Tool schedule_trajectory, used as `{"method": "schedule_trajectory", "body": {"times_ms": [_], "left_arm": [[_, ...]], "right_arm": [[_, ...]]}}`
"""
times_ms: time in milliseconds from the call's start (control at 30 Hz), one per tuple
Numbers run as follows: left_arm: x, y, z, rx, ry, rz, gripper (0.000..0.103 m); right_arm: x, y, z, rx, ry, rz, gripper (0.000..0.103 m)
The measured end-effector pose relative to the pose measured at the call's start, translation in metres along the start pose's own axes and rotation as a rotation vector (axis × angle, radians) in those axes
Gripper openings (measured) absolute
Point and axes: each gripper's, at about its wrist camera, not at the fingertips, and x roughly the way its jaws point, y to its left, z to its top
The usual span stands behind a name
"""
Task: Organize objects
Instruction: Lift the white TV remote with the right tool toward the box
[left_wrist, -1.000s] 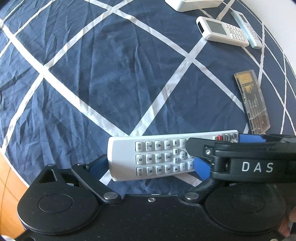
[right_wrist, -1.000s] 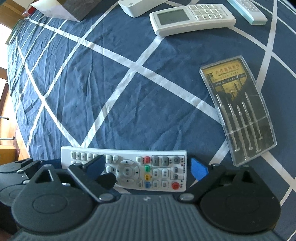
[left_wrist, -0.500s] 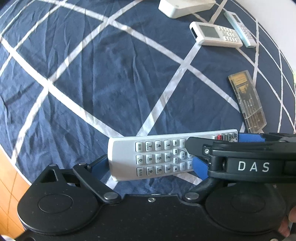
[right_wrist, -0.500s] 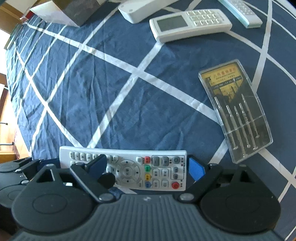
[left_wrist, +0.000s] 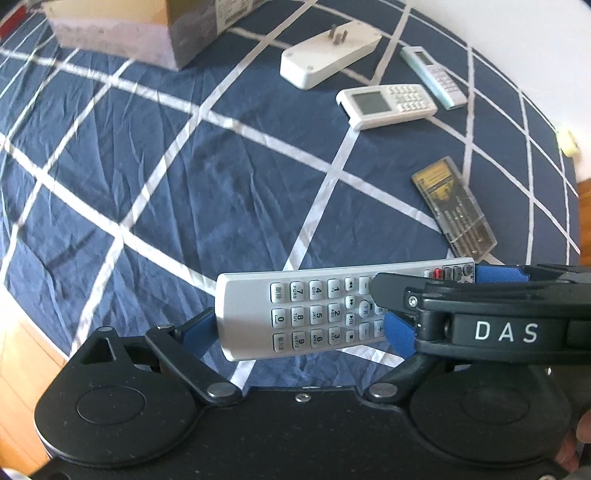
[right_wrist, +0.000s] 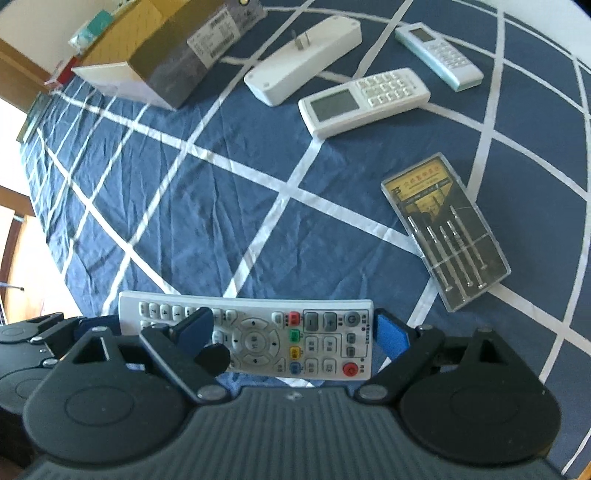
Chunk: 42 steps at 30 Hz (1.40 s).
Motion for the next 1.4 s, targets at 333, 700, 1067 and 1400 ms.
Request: {"method": "schedule_trajectory", "body": {"times_ms": [333, 700, 1067, 1400], "left_arm": [[-0.018, 0.019, 0.028, 0.086, -0.038, -0.008, 0.094], [-0.040, 0.086, 0.099, 0.198, -0.061, -0.010, 0.093], [-0.067, 0.160, 0.171, 0.315, -0.100, -0.015, 0.093], [-0.080, 0.212, 0.224, 0.371, -0.124, -0.027, 0.093]], "right_arm": [[-0.011, 0.024, 0.017, 0.066, -0.075, -0.009, 0.092], [0.001, 0.095, 0.073, 0.158, -0.146, -0.012, 0.092], [0.011, 0.177, 0.131, 0.239, -0.227, -0.017, 0.092], [0.024, 0.235, 0.175, 0.279, -0.275, -0.028, 0.092]]}}
